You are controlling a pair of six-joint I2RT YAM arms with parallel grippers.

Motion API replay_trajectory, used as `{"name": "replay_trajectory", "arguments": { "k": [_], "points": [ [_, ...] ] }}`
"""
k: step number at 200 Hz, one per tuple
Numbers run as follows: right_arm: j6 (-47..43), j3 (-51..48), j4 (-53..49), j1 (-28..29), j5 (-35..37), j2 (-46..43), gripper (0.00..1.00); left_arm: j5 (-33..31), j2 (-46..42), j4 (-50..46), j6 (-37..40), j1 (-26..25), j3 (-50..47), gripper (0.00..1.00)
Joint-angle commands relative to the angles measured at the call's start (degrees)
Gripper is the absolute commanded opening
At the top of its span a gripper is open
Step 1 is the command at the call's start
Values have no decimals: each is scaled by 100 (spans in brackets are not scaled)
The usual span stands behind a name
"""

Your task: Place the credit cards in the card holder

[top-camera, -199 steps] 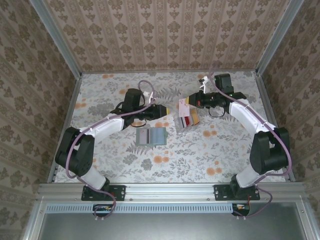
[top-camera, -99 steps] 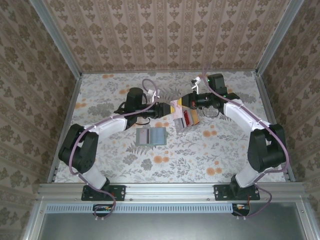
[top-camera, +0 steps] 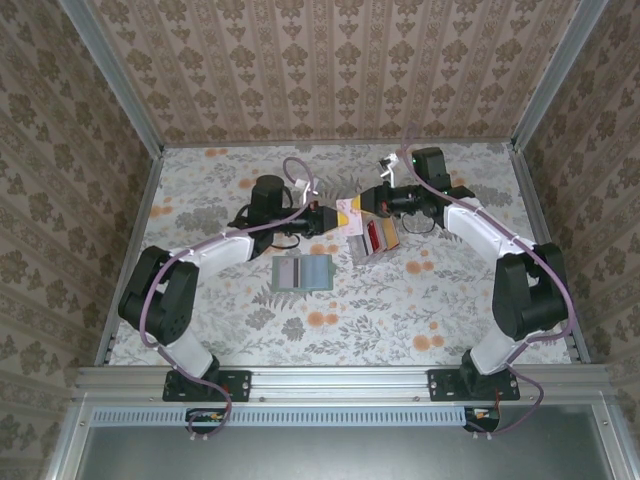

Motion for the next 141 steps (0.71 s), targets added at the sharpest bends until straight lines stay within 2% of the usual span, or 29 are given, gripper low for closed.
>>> {"name": "replay_trajectory", "arguments": {
  "k": [1,31,46,63,79,93,119,141],
  "points": [
    [-44,46,-104,113,-110,88,3,-118,-109,345,-21,119,-153,0],
    [-83,67,-146,159,-28,175,7,-388,-313,-510,476,176,-166,0],
    [-122,84,-223,178,123,209,25,-560,-436,-1102,812,176,-107,0],
    [-207,104,-429,182,549,194,35,-885,-603,-2077,1275,198,3,0],
    [-287,72,-585,192,1025,140,36,-1399,-805,-3202,1781,257,29,0],
    [-299,-2,-570,296,1213,135,36,-1678,-976,-3782,2023,387,-149,0],
    [-616,-7,-942,797,1753,313,35,-1684,-1366,-4077,2063,888,-769,0],
    [-677,-177,-922,1230,2276,412,35,-1952,-1641,-4355,2224,1028,-1028,0]
  ]
}}
